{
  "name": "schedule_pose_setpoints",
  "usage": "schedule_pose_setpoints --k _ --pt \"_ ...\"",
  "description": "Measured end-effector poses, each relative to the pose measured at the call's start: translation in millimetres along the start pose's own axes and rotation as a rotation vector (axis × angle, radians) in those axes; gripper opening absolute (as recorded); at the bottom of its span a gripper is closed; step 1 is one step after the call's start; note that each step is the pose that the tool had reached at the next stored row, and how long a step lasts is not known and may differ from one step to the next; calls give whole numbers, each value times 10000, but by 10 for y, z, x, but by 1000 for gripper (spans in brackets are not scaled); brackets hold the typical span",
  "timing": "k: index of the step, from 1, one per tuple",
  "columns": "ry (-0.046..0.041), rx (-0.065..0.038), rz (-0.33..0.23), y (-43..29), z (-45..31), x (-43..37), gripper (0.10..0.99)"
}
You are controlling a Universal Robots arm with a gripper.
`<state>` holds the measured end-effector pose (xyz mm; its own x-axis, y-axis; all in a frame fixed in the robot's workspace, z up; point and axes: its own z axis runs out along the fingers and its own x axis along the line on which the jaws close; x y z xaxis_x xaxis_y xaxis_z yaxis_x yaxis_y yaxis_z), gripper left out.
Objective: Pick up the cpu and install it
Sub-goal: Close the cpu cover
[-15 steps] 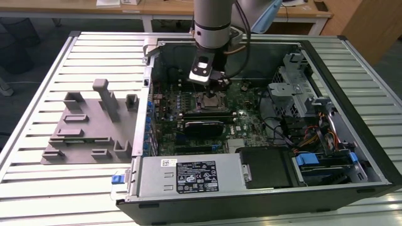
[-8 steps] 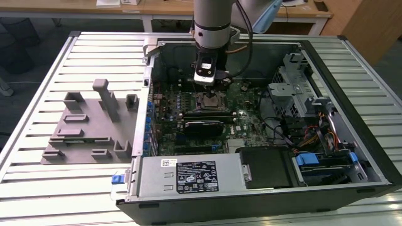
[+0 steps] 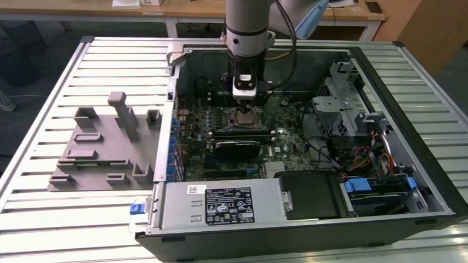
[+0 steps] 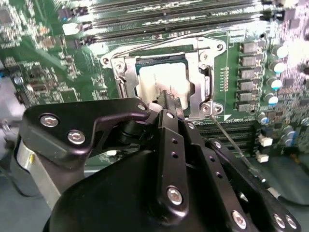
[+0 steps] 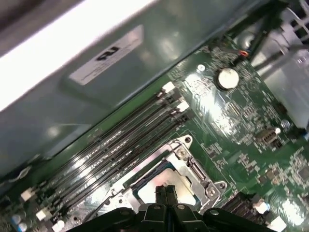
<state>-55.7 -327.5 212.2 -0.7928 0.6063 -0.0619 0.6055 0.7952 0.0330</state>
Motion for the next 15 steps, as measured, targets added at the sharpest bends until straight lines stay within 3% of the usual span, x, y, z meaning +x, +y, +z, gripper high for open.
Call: schedule_pose_setpoints --k 11,15 --pt "56 -108 -1991 0 12 1 106" --pt "70 -63 -2650 -1 18 1 106"
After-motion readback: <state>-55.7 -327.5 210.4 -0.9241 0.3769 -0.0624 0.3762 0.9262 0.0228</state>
